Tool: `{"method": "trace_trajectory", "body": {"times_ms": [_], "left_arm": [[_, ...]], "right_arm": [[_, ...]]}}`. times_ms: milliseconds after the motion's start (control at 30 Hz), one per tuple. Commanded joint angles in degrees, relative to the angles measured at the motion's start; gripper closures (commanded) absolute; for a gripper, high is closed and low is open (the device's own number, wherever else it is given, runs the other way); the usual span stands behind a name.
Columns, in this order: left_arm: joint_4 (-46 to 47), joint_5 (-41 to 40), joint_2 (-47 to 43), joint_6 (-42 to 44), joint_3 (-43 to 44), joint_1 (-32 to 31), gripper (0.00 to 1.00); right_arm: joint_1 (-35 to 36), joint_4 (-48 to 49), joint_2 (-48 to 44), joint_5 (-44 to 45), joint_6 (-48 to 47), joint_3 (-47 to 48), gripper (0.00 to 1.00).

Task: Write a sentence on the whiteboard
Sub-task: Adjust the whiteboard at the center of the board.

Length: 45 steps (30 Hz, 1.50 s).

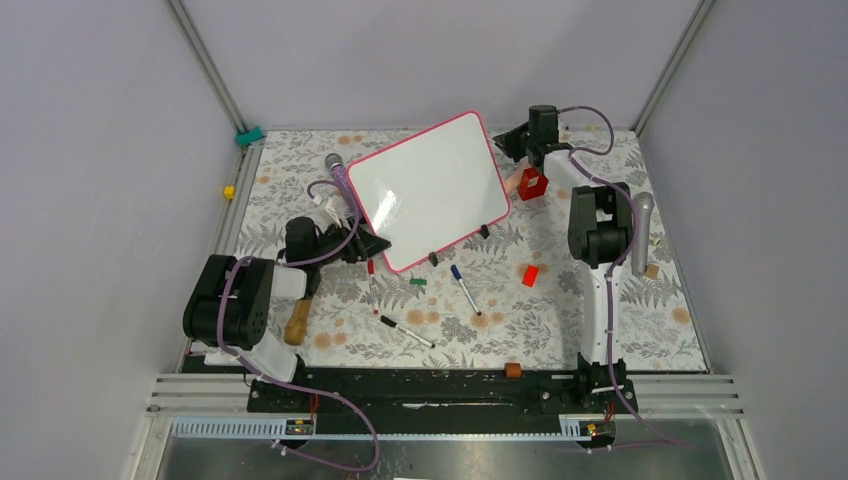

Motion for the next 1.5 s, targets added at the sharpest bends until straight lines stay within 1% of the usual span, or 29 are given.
{"method": "trace_trajectory", "body": {"times_ms": [0,100,267,433,567,800,900,1300,1467], "left_arm": [[4.23,1.72,0.88,0.01,2.24,0.38,0.43],[4.13,1.80,0.92,-0.07,2.46,0.40,0.43],[3.97,1.98,0.92,0.01,2.64,0.40,0.43],[3.64,2.14,0.80,0.18,2.83,0.40,0.43],[2.85,2.32,1.01,0.41,3.24,0.43,0.43],[2.26,2.52,1.35,0.36,3.61,0.35,0.44],[2.18,2.63,1.30,0.46,3.62,0.36,0.44],[2.06,2.96,0.89,0.63,3.01,0.22,0.45],[2.04,2.88,0.93,0.74,3.00,0.09,0.45]], "right_arm": [[2.14,-4.61,0.86,2.18,5.64,4.62,1.00],[2.82,-4.55,1.94,2.62,7.69,4.87,1.00],[4.19,-6.20,4.43,1.74,8.14,8.26,1.00],[5.24,-6.11,4.52,1.74,8.81,8.13,1.00],[5.26,-3.82,1.84,1.45,9.33,4.05,1.00],[5.26,2.00,-7.22,2.41,9.70,-8.35,1.00],[5.31,3.63,-10.04,2.49,9.64,-11.66,1.00],[4.92,6.73,-15.71,2.92,9.18,-20.39,1.00],[3.81,7.42,-15.79,2.65,8.54,-20.09,1.00]]}}
